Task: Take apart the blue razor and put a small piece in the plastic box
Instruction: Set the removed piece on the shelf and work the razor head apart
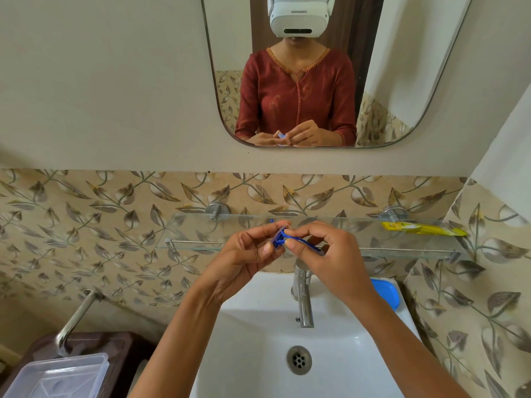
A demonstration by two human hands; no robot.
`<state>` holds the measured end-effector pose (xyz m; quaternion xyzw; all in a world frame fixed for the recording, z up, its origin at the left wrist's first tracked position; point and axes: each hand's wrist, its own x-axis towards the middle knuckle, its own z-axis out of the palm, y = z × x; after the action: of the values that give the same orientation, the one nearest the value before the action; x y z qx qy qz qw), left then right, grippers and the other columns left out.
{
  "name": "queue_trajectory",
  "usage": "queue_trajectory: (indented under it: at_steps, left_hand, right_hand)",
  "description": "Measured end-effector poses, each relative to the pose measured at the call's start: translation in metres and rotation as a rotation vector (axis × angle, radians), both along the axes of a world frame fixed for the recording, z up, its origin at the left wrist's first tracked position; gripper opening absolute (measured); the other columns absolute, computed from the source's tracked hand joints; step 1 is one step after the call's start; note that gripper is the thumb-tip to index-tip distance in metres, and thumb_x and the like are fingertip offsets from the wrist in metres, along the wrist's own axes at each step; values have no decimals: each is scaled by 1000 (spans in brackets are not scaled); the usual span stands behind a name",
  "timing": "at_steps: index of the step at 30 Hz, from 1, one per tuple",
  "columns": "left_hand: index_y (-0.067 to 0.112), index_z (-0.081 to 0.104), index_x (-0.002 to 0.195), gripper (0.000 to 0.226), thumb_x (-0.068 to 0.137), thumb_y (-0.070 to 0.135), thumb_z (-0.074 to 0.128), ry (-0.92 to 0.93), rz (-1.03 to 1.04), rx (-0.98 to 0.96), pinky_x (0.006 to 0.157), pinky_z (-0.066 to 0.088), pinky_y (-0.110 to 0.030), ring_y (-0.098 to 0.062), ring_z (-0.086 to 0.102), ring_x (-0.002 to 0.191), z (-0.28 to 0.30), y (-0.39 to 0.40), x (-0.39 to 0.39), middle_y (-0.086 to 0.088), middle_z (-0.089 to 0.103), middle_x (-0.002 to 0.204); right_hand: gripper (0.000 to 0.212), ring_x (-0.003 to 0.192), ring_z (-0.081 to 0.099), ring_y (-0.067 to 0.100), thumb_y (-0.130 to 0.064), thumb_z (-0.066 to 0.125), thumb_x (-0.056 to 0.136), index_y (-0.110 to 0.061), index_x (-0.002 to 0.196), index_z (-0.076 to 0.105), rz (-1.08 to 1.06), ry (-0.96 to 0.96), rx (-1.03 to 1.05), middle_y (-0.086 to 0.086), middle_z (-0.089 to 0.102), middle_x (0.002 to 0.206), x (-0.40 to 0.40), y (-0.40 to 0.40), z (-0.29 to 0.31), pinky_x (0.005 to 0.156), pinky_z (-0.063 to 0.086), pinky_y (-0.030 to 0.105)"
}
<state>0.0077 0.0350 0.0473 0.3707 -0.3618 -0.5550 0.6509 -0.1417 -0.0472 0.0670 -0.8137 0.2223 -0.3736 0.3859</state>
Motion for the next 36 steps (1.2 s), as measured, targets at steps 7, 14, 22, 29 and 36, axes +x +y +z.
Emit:
queue_trajectory:
  at_steps: [7,14,22,29,36]
  left_hand:
    - [10,67,104,56,52,17,84,2,-22,-15,72,53,-16,-11,66,95,5,3,0,0,73,102]
    - [10,66,106,50,58,12,78,-29,0,-16,74,53,-16,-10,67,93,6,4,-2,0,73,100]
    - [10,68,103,45,60,-4,74,-69,39,8,73,53,-15,-9,67,88,2,4,-1,0,74,95]
    - [14,69,99,39,69,-6,54,-134,79,26,75,54,-17,-10,68,86,-1,3,-2,0,75,91]
    - [15,68,98,39,67,-5,55,-178,103,9,72,54,-16,-9,69,82,-3,2,-1,0,75,87]
  right_hand:
    - [14,73,58,6,-21,72,71,-24,84,69,4,-18,59,-19,64,76,-2,4,5,61,44,9]
    - [12,69,57,-3,-18,73,71,-20,82,70,-78,-29,10,-19,61,69,1,6,0,58,44,8]
    - [14,68,61,10,-18,70,75,-17,89,71,-81,15,-135,2,72,81,3,5,-5,62,49,20]
    - [15,64,58,1,-22,72,71,-20,86,72,-127,47,-49,-5,71,79,4,6,-3,60,45,12]
    - [10,65,62,15,-20,72,72,-17,82,71,-171,3,-172,0,72,76,7,10,-6,57,54,40]
